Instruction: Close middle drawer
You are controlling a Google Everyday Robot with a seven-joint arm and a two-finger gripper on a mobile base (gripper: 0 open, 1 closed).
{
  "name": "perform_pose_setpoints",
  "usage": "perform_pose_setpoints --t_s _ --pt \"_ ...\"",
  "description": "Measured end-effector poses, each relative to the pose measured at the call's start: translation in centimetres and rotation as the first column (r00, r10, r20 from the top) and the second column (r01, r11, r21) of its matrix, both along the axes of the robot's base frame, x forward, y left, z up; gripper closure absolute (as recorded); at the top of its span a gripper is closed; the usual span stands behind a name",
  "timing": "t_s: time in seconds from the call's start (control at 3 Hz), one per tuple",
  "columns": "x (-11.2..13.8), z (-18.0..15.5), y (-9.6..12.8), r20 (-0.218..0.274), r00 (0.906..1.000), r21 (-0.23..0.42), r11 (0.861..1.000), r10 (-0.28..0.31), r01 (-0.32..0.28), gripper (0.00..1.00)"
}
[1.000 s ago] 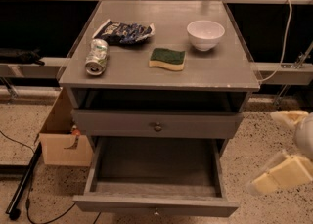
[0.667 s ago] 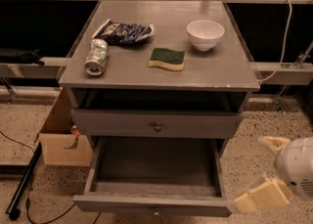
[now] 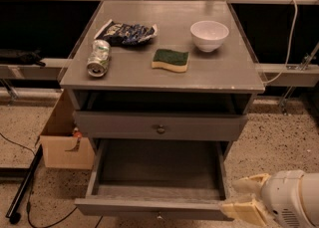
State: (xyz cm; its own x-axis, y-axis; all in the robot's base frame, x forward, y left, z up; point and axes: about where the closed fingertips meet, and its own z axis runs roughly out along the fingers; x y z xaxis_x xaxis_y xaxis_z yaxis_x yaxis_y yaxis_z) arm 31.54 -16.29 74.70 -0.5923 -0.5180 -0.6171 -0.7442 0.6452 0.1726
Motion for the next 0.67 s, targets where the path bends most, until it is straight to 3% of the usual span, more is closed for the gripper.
perform_pose_setpoints --t_s 0.33,0.67 --pt "0.43 -1.26 0.12 -0.009 0.9999 -0.012 1.0 0.011 -0.011 0.77" --pt "0.43 -1.27 0.14 -0.009 0.9999 -0.012 1.0 0.011 -0.011 0.99"
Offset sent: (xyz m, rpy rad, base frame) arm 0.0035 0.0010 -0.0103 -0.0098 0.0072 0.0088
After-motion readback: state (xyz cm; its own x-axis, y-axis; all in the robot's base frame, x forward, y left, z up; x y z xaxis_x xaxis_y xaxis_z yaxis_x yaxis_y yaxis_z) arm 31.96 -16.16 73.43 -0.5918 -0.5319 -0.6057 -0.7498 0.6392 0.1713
